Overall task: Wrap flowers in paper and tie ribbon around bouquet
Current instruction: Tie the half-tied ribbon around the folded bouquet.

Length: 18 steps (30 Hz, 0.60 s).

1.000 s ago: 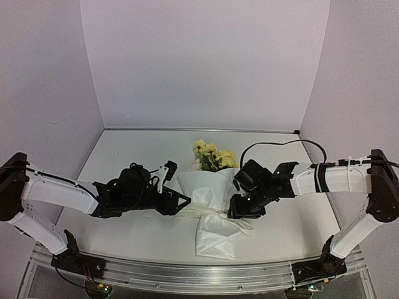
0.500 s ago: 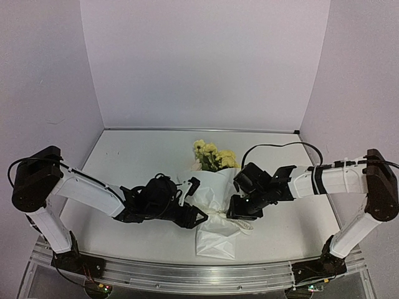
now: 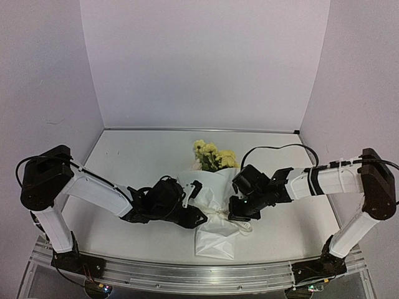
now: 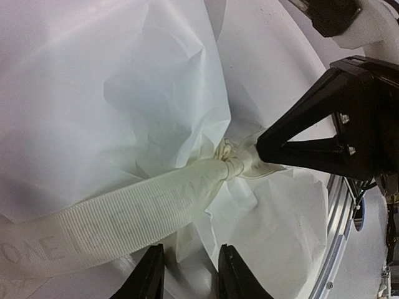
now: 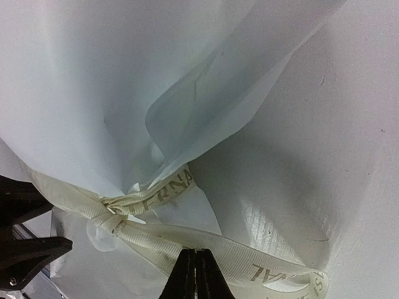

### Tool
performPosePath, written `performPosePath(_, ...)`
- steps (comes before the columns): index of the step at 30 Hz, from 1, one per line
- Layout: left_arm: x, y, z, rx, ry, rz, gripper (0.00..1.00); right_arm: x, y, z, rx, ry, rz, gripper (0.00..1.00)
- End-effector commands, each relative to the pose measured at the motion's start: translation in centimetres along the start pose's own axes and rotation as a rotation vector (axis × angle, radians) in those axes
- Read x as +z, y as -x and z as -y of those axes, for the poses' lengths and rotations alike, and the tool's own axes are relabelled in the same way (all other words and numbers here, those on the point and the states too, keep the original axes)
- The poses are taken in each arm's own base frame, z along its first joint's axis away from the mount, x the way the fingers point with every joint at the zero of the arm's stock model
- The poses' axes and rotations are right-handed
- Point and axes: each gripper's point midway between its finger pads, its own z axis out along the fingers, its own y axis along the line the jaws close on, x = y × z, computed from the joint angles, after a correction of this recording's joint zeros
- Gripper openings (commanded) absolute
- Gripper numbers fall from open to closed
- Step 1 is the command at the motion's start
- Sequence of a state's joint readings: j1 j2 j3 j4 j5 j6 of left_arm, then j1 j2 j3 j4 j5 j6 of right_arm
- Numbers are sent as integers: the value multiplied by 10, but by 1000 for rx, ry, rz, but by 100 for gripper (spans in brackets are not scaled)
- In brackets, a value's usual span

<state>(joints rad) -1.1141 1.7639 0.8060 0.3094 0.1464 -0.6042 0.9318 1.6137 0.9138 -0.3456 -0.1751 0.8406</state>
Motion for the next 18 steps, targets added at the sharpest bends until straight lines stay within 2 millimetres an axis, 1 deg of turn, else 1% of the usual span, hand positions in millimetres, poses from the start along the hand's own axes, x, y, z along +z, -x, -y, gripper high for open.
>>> performPosePath(1, 5, 10, 3, -37, 25, 17, 18, 1, 3, -3, -2, 12, 8, 0)
performPosePath(4, 4, 8, -6, -71, 60, 27, 5, 2, 2, -3, -4, 13, 1, 0)
performPosePath(6, 0, 8, -11, -98, 78, 45, 1, 3, 1, -4, -5, 16, -6, 0)
performPosePath(11, -15, 10, -27, -147, 146, 113, 0, 10, 2, -16, 9, 37, -33, 0)
performPosePath(13, -22, 12, -28, -159, 147, 137, 0, 15, 1, -21, 8, 38, -46, 0)
performPosePath(15, -27, 8, -33, -172, 159, 145, 0, 18, 2, -28, 7, 46, -54, 0)
performPosePath(18, -34, 5, -34, -189, 152, 159, 0, 21, 0, -34, 3, 46, -62, 0)
